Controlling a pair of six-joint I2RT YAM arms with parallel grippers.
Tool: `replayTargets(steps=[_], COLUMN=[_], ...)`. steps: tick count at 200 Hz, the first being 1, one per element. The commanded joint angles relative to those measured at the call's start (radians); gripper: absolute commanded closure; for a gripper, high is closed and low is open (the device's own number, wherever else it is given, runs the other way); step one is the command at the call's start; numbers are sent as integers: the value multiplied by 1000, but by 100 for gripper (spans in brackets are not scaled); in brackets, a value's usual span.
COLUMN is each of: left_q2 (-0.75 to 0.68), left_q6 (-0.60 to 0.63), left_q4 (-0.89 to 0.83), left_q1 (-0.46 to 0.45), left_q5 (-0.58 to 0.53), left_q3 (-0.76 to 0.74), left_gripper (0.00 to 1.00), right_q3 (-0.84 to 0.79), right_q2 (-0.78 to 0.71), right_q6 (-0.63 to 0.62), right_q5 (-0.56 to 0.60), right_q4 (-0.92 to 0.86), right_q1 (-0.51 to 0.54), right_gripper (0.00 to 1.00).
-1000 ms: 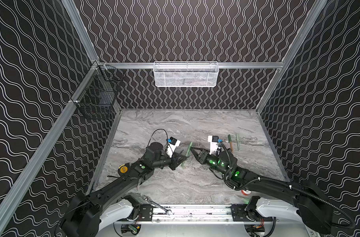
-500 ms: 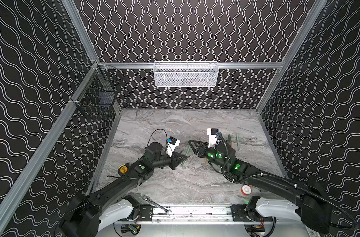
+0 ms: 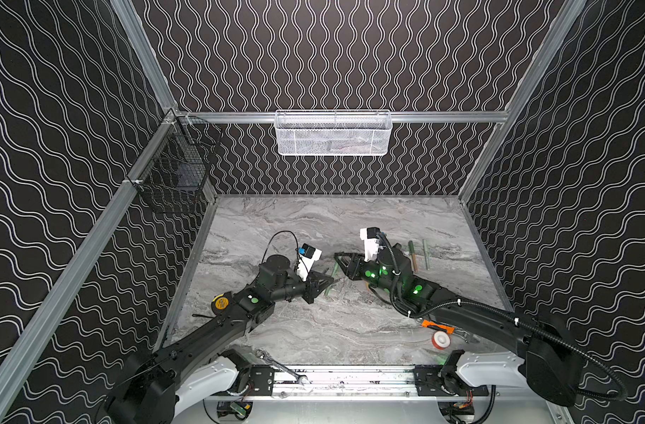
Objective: Insert the pens into the pen caps
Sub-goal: 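Push the green cap down onto the green pen held by the left gripper, then press the green cap fully onto the pen while the left gripper holds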
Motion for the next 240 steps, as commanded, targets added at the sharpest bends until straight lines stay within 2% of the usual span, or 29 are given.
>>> replayTargets(steps=[1,32,73,117,142,203,240], left_q2=[0,-1,-13,-28,-37,-53,-74], left_q6=[17,16,16,6,-8,-72,-75], left_q4=[27,24,26,65,124,316,320], left_q1=[1,2,0,3,2,9,11], left_q5=[-6,-7,-10,15,56,175,177], left_q3=[3,3,9,33,53,67,59], left_gripper=[98,98,98,100,100,100,100], right_q3=[3,0,-13,-70,-132,-199,-163], right_q2=[9,10,-3,-32,-65,-67,-44], right_q6=[17,14,20,24,13,-20,-54], right_q5=[-34,-52,-100,-176,-227,-501,-614], right_q4=[-3,-3,-11,24,106,344,330], right_q1=[2,4,4,4,4,2,1], right_gripper=[73,87,96,100,100,100,100])
